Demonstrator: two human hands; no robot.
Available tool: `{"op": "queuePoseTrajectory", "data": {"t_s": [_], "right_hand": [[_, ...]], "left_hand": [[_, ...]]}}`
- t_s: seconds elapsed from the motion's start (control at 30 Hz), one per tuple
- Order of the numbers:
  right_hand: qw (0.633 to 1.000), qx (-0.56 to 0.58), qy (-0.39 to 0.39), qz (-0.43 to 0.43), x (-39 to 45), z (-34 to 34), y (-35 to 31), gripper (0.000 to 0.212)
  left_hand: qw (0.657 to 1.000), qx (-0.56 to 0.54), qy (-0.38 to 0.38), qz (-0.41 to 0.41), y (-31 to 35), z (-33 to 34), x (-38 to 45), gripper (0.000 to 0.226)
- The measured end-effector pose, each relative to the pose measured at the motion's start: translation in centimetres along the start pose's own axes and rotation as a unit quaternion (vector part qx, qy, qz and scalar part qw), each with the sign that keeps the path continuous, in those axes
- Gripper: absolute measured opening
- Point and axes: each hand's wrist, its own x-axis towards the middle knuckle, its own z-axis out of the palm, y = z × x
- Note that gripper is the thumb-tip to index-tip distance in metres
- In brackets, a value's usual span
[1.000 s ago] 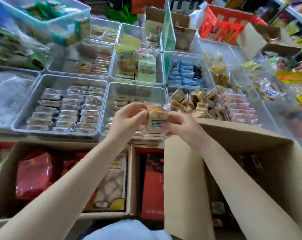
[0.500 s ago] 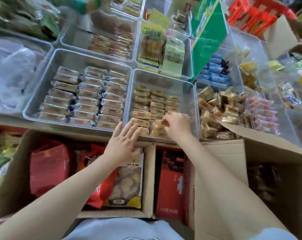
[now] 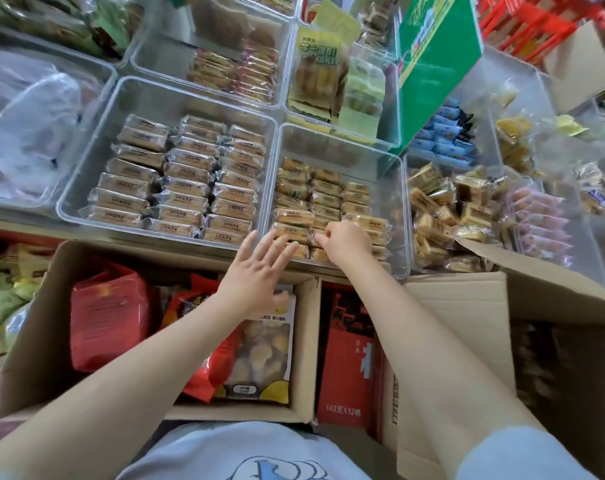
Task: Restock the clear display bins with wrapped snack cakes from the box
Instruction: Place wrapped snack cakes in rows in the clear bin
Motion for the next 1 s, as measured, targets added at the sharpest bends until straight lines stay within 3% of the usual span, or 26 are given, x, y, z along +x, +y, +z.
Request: {"op": "queuePoseTrajectory", "data": {"t_s": [0.1, 0.2, 0.3, 0.4, 0.53, 0.67, 0.77, 0.87, 1.0], "right_hand": [[0.992, 0.108, 0.009, -0.059, -3.1, -2.2, 2.5, 0.042], [0.965, 0.231, 0.035, -0.120, -9.6, -5.5, 7.3, 0.028], [0.943, 0.309, 0.056, -0.115, -17.1, -7.7, 13.6, 0.020], [0.934, 0.337, 0.092, -0.079, -22.3, -8.1, 21.1, 0.019], [0.928, 0.355, 0.109, -0.020, -24.3, -6.3, 29.2, 0.023], [0.968, 0.248, 0.005, -0.024, -22.3, -2.2, 34.1, 0.011], [0.987, 0.109, -0.104, -0.050, -19.2, 2.1, 36.0, 0.024], [0.980, 0.008, -0.190, -0.058, -16.3, 7.0, 36.8, 0.025], [0.935, -0.095, -0.321, -0.114, -14.0, 13.5, 38.3, 0.037]], "left_hand": [[0.999, -0.011, -0.014, -0.029, 0.7, -1.0, 0.2, 0.088], [0.996, -0.046, -0.005, -0.074, 3.1, -1.8, 0.1, 0.087], [0.981, -0.171, 0.024, -0.083, 8.8, -2.8, -0.7, 0.077], [0.950, -0.308, 0.029, -0.045, 17.0, -4.9, -2.1, 0.065], [0.916, -0.379, 0.081, 0.101, 27.2, -7.7, -4.5, 0.045], [0.931, -0.305, 0.085, 0.184, 33.6, -7.7, -4.5, 0.036], [0.950, -0.241, 0.102, 0.172, 35.7, -6.3, -3.7, 0.021], [0.958, -0.214, 0.119, 0.150, 35.9, -5.1, -3.5, 0.027], [0.962, -0.214, 0.128, 0.115, 36.2, -5.1, -3.6, 0.034]]}}
